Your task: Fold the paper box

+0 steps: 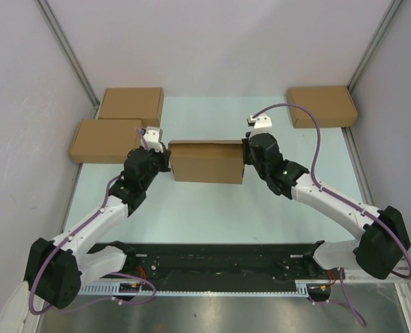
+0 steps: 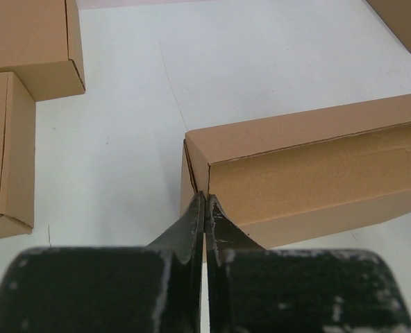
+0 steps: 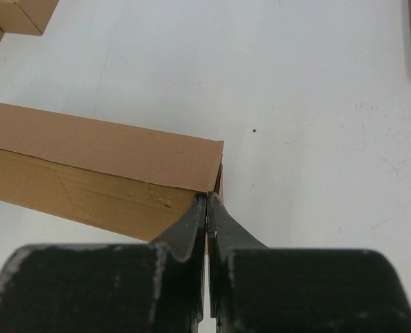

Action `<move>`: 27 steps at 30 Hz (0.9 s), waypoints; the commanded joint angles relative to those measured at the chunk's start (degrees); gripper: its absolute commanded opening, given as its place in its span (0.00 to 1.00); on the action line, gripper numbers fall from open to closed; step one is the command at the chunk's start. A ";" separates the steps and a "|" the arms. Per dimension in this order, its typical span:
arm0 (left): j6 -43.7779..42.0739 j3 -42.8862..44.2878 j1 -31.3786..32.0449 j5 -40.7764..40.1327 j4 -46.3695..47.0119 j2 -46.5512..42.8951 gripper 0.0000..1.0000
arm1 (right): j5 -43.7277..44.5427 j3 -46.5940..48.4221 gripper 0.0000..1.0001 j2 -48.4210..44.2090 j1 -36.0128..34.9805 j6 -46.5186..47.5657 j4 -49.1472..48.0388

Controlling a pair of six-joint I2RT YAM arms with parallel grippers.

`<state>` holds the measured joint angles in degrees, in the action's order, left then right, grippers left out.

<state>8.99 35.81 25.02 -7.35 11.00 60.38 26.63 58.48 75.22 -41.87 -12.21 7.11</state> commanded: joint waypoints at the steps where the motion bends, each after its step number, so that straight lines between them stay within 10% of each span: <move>1: 0.59 0.75 0.56 0.59 -0.37 0.35 0.00 | 0.17 -3.89 0.00 -0.78 -0.23 -2.11 1.50; 27: 1.82 -1.09 0.65 0.24 0.86 1.41 0.00 | -0.88 -15.76 0.00 -1.66 0.21 -5.63 -3.60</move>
<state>9.08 35.77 25.04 -7.53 11.73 60.86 26.63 47.46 71.55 -41.87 -16.80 -7.29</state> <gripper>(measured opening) 0.005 0.009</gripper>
